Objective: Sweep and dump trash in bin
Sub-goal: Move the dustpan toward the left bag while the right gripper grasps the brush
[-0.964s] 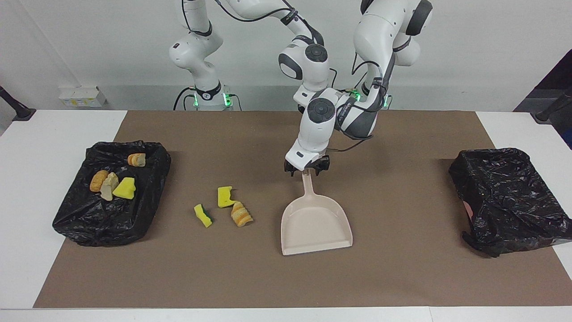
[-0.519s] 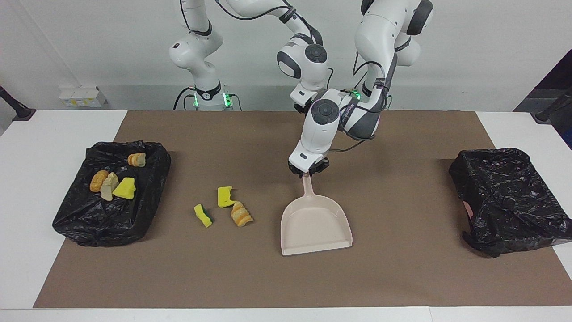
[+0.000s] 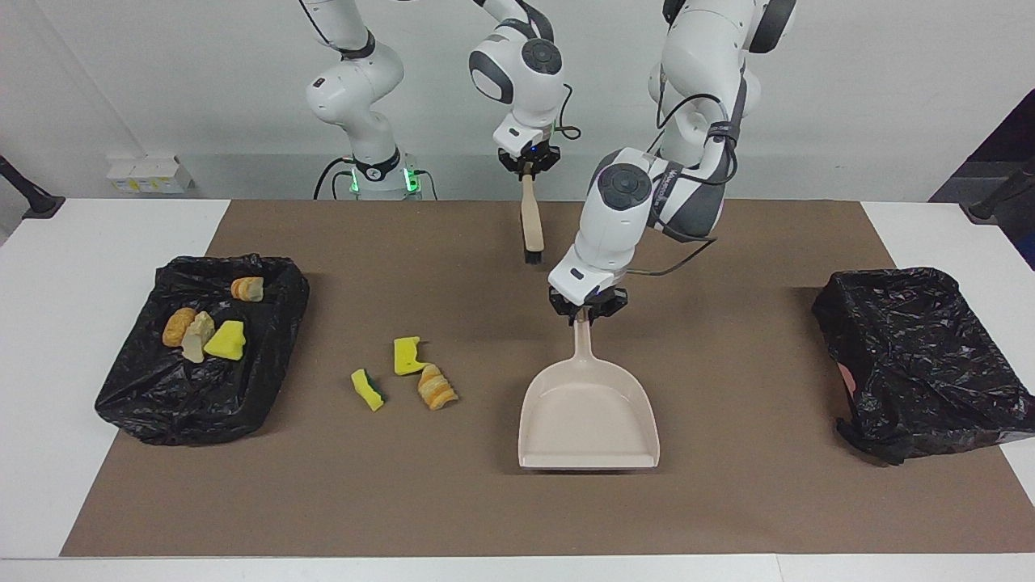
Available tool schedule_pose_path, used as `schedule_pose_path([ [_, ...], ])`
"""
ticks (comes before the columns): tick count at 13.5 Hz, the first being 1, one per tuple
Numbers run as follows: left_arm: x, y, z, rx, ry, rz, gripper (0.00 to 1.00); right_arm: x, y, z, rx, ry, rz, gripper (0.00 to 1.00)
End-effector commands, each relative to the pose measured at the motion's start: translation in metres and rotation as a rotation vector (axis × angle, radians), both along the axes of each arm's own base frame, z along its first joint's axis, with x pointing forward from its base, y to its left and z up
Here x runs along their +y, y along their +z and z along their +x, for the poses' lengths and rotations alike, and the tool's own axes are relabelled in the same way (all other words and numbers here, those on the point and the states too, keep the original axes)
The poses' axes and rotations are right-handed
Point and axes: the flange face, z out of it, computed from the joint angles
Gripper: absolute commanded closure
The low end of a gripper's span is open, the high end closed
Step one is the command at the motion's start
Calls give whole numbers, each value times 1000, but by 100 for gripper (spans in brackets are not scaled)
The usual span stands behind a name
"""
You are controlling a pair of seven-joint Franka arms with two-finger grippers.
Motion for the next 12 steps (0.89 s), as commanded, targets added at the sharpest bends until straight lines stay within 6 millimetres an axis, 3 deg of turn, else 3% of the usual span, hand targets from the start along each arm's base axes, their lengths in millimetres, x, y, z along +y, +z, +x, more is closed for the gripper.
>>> schedule_pose_path([
  [1, 55, 28, 7, 26, -218, 29, 100, -44, 12, 19, 0, 39, 9, 100],
  [5, 147, 63, 20, 60, -522, 13, 100, -73, 21, 87, -79, 33, -36, 100],
  [8, 196, 71, 27, 47, -835, -18, 100, -95, 25, 144, -123, 22, -147, 100],
  [12, 216, 47, -14, 96, -1054, 4, 100, -134, 38, 207, -117, 57, -210, 100],
])
